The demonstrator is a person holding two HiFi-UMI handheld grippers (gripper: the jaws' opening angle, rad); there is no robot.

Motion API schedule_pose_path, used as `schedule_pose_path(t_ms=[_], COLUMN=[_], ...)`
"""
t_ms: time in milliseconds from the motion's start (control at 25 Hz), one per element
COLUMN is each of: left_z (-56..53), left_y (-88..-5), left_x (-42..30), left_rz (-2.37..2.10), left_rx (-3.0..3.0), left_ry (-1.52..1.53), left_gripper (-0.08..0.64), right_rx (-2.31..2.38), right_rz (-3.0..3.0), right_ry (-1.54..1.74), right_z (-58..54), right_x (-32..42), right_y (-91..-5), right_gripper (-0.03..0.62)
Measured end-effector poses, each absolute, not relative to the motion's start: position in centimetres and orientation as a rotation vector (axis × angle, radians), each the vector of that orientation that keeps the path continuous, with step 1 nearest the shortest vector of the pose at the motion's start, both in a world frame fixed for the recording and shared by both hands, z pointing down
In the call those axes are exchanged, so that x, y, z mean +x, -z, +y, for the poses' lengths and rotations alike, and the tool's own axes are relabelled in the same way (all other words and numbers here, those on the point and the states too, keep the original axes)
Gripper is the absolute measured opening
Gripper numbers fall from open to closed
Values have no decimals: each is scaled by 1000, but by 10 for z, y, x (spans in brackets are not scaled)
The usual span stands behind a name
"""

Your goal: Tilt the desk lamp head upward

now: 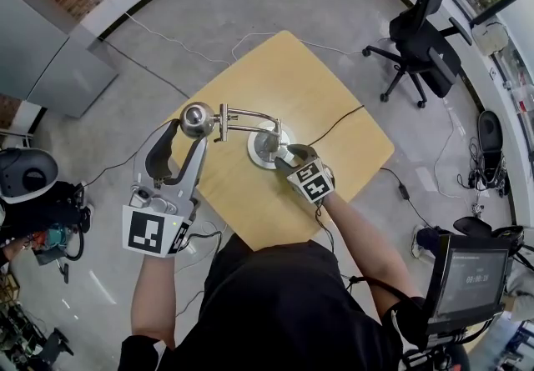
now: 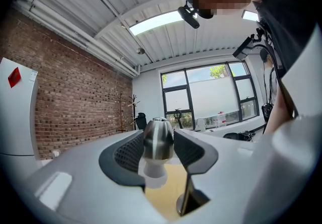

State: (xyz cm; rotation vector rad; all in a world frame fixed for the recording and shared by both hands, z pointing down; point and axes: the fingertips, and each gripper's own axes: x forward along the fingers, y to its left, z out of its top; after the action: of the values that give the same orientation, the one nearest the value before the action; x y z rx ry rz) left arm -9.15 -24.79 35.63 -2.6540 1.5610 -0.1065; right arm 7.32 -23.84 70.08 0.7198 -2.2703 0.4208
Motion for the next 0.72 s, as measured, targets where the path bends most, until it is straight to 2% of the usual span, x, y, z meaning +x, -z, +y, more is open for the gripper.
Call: schedule_pose_path(t_ms=[280,480,520,560,720], left_z=[-254,-259,-261,-262,-264], left_y=[-352,-358,-358,-357,-350], left_x=[-91,-90,-89,-89,-87], left_rz=[1553,1554,1553,1550,1540], left_rx=[-2656,-2656,-2656,-2657,-2663], left_ry=[109,104,104,104,93], left_gripper=[192,186,186,184,179], right_rx=[805,793,798,800,791], right_rz=[-2535,-2629,-2631,-2630,-2621], right_ry=[-282,-218,-215,-210,-206], right_z=[-265,-279,-281,-282,-281], right_x=[69,47,45,43,42], right_y=[-608,-580,-579,-579,-578], right_gripper=[193,193,189,145,137])
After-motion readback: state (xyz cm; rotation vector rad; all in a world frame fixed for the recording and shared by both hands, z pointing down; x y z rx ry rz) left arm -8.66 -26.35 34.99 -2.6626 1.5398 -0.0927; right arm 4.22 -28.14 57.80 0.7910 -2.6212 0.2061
